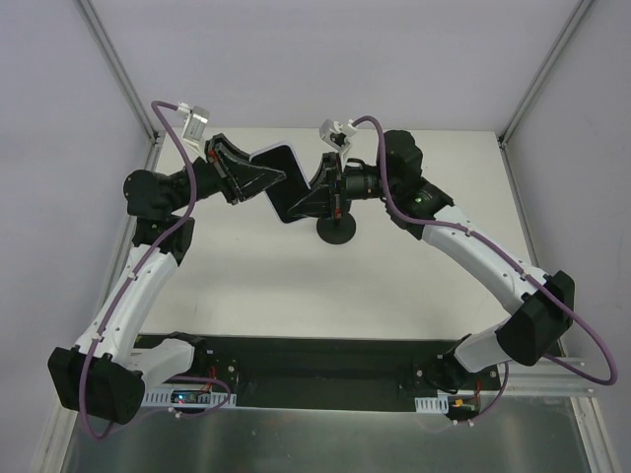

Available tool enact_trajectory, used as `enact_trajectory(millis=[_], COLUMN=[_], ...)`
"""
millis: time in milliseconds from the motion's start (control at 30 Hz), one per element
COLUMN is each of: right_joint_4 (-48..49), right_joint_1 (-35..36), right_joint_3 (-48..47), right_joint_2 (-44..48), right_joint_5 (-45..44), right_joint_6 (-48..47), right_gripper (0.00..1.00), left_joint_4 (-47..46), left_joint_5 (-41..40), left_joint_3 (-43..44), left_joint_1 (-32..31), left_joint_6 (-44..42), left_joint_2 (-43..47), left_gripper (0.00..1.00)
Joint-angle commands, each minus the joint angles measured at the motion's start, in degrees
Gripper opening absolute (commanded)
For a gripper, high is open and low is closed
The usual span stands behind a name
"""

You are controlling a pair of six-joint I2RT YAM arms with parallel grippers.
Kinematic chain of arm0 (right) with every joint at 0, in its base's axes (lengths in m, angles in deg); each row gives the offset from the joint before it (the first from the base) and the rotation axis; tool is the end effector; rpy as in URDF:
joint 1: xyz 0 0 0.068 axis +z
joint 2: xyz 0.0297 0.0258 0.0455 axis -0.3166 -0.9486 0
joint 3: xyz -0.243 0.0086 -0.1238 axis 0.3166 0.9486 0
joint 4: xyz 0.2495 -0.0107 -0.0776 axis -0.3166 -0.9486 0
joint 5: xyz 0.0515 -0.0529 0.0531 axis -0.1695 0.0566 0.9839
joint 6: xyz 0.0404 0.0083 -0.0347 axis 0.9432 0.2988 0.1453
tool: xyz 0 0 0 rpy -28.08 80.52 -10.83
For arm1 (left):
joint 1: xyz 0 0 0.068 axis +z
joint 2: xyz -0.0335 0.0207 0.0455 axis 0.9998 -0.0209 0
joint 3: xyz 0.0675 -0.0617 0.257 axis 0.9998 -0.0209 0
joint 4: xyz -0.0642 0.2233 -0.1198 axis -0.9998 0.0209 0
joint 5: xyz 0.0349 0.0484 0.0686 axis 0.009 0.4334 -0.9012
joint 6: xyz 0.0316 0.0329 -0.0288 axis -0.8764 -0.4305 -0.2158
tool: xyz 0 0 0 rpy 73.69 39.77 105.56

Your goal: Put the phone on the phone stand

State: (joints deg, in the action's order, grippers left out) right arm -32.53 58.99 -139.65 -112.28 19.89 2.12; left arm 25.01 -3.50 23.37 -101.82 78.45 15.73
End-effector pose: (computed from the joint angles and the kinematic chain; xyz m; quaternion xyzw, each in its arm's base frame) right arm 0.2367 0.2410 0.4261 -0.5148 0.4579 0.5367 0.4871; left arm 0.1999 -0.0766 0.4514 0.2801 0.4956 -0.5983 0.5639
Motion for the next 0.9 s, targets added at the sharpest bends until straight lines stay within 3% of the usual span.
enact_trajectory(millis=[0, 167, 433, 533, 700, 867], right_joint_4=[5.2, 5.2, 5.3, 5.3, 5.2, 4.9], right_joint_1=[-0.1, 0.0, 0.0, 0.0, -0.1, 0.2], right_joint_3=[-2.4, -2.6, -3.3, -3.3, -3.6, -3.9], right_joint_2=[1.4, 0.9, -0.1, -0.2, -0.5, -0.7], right_joint_5=[3.4, 4.8, 7.0, 7.4, 7.4, 7.6], right_joint_6=[-0.4, -0.3, 0.2, 0.3, 0.4, 0.1], right_gripper=[0.01, 0.01, 0.01, 0.01, 0.01, 0.01], left_joint_4=[-5.0, -4.0, -4.7, -5.8, -6.2, -6.2], left_joint_5=[2.0, 3.4, 4.0, 4.1, 4.2, 3.9], left_joint_3=[1.8, 2.5, 2.6, 2.5, 2.4, 2.5], left_joint_1=[0.7, 1.0, 1.0, 1.0, 1.0, 1.0], left_joint_6=[1.1, -0.2, 0.2, 1.1, 1.2, 1.1], left_joint_2=[0.3, 0.5, 0.5, 0.5, 0.4, 0.1], left_gripper=[0.19, 0.4, 0.39, 0.43, 0.37, 0.22])
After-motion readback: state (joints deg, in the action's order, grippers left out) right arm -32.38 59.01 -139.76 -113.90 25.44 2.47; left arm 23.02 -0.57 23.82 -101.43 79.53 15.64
